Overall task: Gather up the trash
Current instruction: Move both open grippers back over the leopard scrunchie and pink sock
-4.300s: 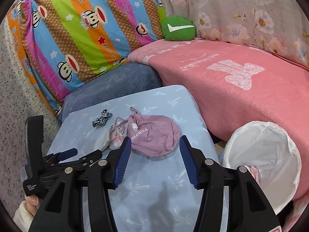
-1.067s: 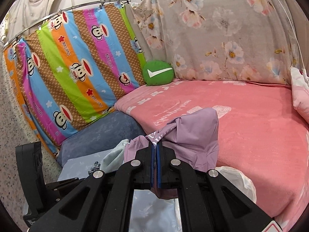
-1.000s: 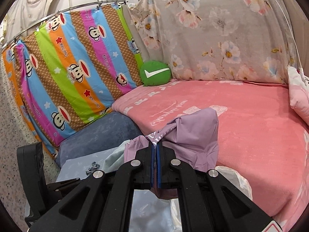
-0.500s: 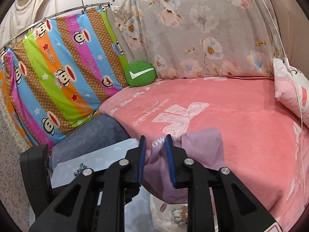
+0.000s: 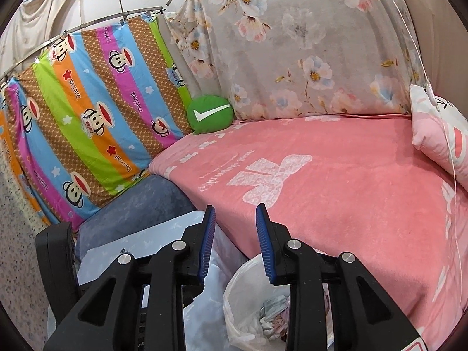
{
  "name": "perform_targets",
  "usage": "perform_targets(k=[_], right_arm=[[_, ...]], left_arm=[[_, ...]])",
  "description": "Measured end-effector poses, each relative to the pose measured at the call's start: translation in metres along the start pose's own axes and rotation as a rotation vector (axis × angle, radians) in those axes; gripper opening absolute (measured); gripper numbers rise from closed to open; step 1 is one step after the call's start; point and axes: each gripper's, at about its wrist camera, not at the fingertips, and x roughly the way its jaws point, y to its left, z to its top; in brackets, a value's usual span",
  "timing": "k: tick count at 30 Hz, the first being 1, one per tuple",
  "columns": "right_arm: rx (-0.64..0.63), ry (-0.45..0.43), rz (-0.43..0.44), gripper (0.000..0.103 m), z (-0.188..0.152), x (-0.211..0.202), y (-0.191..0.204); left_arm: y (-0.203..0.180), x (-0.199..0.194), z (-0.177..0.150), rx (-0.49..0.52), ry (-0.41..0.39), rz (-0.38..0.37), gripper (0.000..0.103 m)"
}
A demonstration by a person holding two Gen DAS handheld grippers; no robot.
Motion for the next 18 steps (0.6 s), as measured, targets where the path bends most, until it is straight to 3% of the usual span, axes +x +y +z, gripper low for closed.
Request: perform_targets(k=[9,18], right_arm=[[-0.020,0.023,0.013,0.030,-0.012,0.003,0.013],[-0.046,0.110,0.031,0.031,-0.043,0.023,0.031]], left_arm=[[0.013,-0.007,-0.007,-0.016,0.002,0.039,0.061],[0.041,-0.014,-0.020,-0.051,0.007,0.088,0.061]])
